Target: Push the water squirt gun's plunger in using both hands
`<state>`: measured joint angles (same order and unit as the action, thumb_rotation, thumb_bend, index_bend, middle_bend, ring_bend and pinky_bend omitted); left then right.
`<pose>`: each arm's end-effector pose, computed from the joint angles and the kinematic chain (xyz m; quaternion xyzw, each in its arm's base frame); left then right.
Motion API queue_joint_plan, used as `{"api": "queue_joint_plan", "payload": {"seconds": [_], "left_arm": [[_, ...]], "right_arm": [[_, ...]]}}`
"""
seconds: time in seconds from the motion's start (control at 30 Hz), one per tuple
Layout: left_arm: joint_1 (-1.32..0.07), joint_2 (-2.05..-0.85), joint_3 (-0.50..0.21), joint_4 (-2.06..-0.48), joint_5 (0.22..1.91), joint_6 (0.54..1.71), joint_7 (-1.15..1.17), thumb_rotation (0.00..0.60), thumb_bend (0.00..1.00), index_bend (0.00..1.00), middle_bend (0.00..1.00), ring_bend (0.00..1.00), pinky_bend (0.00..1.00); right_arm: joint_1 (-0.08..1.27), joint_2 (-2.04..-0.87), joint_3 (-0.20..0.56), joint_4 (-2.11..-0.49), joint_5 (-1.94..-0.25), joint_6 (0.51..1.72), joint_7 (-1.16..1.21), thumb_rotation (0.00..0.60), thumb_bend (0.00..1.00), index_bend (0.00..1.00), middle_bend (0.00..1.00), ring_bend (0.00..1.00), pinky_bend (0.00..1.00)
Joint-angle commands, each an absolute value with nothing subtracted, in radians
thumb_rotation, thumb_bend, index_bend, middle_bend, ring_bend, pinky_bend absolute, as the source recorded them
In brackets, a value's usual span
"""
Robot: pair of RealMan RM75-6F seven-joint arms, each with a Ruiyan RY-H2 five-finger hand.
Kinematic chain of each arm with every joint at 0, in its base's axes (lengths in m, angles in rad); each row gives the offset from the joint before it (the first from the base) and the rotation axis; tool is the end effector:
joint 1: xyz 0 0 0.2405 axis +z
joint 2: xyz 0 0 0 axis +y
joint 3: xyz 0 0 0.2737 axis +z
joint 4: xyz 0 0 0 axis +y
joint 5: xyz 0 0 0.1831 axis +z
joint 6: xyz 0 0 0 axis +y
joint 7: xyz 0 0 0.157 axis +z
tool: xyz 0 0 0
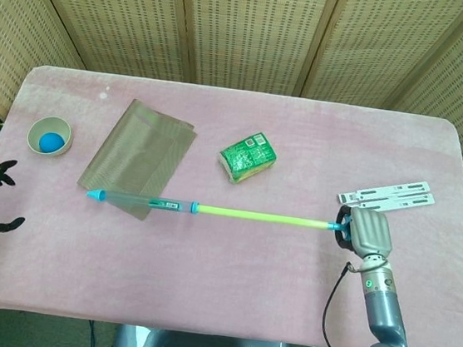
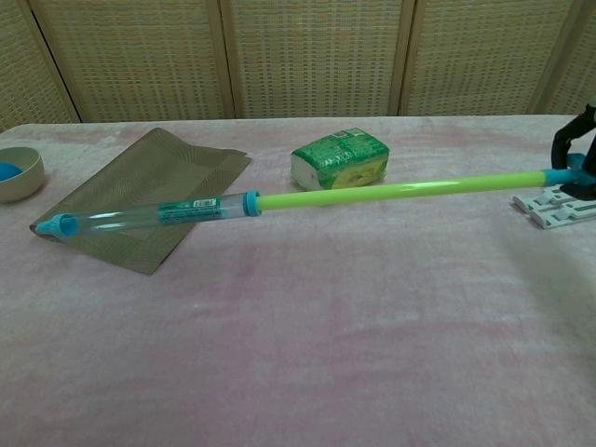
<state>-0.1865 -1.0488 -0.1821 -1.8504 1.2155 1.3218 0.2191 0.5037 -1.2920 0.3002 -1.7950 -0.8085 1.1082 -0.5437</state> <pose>-0.2878 0.2391 0.2000 -0.5667 -0.4293 -0.3545 0.6073 -0.2321 -0.3294 0.1088 0.6143 -0.4735 0.3159 0.5464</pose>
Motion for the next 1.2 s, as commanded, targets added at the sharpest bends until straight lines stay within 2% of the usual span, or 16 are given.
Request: {"api": "queue_joint_plan", "payload": {"seconds": [0.03, 0.17, 0.47, 0.87, 1.1, 1.2], "left_arm": [[-0.244, -1.041, -0.223, -1.884, 1.141, 1.258, 0.253, 0.600, 0.13, 0.30, 0.81, 0.74, 0.64], [-0.309, -1.023, -0.255, -1.899, 1.033, 1.186, 0.309, 0.600, 0.14, 0.34, 0.89, 0.81, 0.71], [-0.465, -1.028, -0.273, -1.867, 0.794, 1.020, 0.435, 0.600, 0.14, 0.33, 0.90, 0.82, 0.72], [-0.647, -1.115, -0.253, -1.787, 0.578, 0.927, 0.565, 0.600, 0.14, 0.32, 0.90, 0.82, 0.72], [-0.721, -1.146, -0.224, -1.775, 0.513, 0.921, 0.600, 0.600, 0.14, 0.32, 0.90, 0.82, 0.72], [-0.744, -1.158, -0.209, -1.765, 0.487, 0.918, 0.611, 0.600, 0.19, 0.33, 0.90, 0.82, 0.72]], "right_arm": [[0.522, -1.279, 0.309, -1.796, -0.787, 1.100, -0.545, 0.600, 0.62, 0.82, 1.00, 0.98, 0.63], [0.548, -1.269, 0.318, -1.794, -0.756, 1.098, -0.548, 0.600, 0.63, 0.82, 1.00, 0.98, 0.64], [0.589, -1.264, 0.315, -1.802, -0.705, 1.099, -0.564, 0.600, 0.63, 0.83, 1.00, 0.98, 0.64], [0.630, -1.273, 0.299, -1.807, -0.649, 1.118, -0.588, 0.600, 0.63, 0.83, 1.00, 0.98, 0.66], [0.653, -1.248, 0.314, -1.820, -0.598, 1.109, -0.570, 0.600, 0.63, 0.83, 1.00, 0.98, 0.66], [0.660, -1.233, 0.321, -1.827, -0.580, 1.096, -0.552, 0.600, 0.63, 0.83, 1.00, 0.98, 0.66]]}}
